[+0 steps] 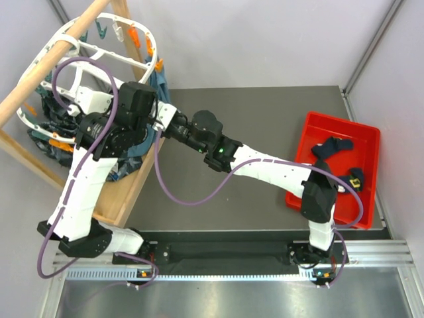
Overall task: Clip the socks to the hanger
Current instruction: Open the clamp at the hanger.
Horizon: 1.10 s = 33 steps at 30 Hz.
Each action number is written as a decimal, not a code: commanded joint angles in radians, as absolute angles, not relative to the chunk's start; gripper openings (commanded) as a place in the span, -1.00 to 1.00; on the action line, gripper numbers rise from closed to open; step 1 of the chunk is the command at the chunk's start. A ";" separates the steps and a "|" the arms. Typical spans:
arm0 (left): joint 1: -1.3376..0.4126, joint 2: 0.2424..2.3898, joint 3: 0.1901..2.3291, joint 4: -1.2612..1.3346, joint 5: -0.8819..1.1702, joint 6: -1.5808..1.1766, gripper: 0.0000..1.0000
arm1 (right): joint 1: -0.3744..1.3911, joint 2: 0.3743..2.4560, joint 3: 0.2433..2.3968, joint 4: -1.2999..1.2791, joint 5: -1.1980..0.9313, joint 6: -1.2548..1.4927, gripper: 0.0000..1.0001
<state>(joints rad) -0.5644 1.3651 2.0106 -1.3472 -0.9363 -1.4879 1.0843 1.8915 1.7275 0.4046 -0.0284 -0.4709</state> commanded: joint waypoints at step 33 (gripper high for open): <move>-0.557 1.322 1.914 -1.243 -1.048 -1.258 -1.00 | 1.104 1.821 1.683 0.382 0.099 -0.477 0.50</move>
<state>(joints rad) -0.5640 1.3514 1.9347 -1.2694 -1.0203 -1.3231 1.0973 1.8912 1.7252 0.3893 0.0078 -0.4850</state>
